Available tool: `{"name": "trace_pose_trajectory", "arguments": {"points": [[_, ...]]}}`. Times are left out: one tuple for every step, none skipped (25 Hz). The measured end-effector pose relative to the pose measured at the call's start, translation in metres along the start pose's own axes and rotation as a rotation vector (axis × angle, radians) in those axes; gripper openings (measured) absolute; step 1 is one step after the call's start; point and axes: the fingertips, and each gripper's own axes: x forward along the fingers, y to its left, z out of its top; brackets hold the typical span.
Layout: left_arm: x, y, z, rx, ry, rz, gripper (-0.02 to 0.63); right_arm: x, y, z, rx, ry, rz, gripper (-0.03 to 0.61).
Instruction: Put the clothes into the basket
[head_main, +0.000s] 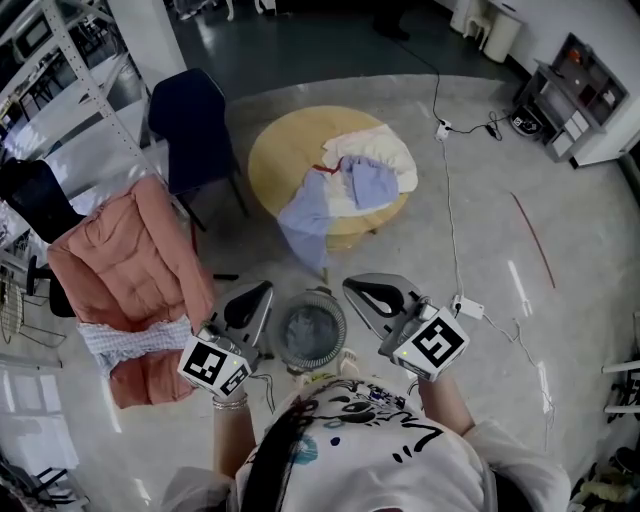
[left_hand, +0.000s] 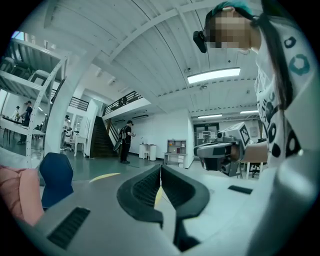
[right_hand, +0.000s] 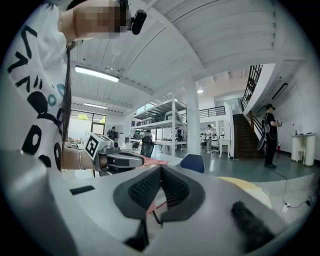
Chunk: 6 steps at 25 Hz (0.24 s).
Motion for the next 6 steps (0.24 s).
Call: {"name": "trace_pose_trajectory", "arguments": {"points": [[0.0013, -0.0016, -0.0010, 0.000, 0.001, -0.006, 0.017, -0.0012, 0.0000, -0.0015, 0.002, 0.001, -0.002, 0.028], [0.0025, -0.0031, -0.0018, 0.000, 0.002, -0.010, 0.017, -0.0022, 0.0001, -0.0024, 0.004, 0.000, -0.004, 0.028], [0.0034, -0.0045, -0.0024, 0.000, 0.003, -0.013, 0.017, -0.0032, 0.0000, -0.0032, 0.006, -0.001, -0.006, 0.028], [0.0043, -0.0056, -0.0029, 0.000, 0.004, -0.016, 0.017, -0.0042, -0.0002, -0.0040, 0.007, 0.000, -0.008, 0.028], [0.0051, -0.0067, -0.0033, -0.001, 0.005, -0.018, 0.017, -0.0052, -0.0004, -0.0046, 0.008, 0.000, -0.009, 0.028], [0.0059, -0.0078, -0.0037, -0.001, 0.006, -0.020, 0.017, -0.0062, -0.0007, -0.0051, 0.008, 0.000, -0.011, 0.028]]}}
